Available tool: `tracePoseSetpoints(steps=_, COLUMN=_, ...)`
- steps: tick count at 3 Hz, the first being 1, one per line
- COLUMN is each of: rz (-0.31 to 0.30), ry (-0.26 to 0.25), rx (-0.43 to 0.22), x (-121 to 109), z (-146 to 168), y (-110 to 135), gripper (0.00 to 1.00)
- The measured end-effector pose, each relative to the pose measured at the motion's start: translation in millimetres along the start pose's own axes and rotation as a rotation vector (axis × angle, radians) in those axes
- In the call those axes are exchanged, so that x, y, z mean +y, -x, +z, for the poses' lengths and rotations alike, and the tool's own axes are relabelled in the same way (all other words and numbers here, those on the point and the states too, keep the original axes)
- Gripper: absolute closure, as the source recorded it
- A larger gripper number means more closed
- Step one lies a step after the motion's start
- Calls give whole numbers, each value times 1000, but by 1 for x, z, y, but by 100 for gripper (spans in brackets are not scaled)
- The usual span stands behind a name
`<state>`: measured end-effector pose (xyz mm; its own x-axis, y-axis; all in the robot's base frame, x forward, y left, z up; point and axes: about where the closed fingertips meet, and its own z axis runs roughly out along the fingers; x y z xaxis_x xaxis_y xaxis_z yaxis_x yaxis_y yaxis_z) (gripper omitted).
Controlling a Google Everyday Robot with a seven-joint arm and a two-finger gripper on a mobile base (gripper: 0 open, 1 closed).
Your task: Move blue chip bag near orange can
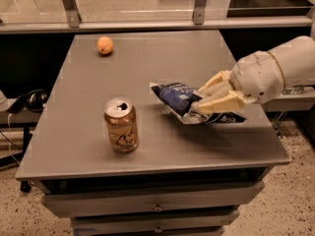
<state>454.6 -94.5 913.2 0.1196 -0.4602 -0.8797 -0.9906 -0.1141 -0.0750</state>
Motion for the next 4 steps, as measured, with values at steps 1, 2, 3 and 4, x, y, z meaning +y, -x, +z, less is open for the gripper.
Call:
tracePoseSetpoints(steps=1, rz=-9, ry=108, rx=-85, x=42, z=0, y=13, gripper=100)
tracePoseSetpoints(steps=2, rz=-17, ry=181, rx=-158, x=73, z=9, y=24, gripper=100)
tracePoseSetpoints(steps=3, rz=-20, ry=219, rx=-163, x=90, z=26, y=24, gripper=81)
tracePoseSetpoints(steps=4, rz=-24, ry=224, rx=-140, x=99, z=40, y=18, gripper=58)
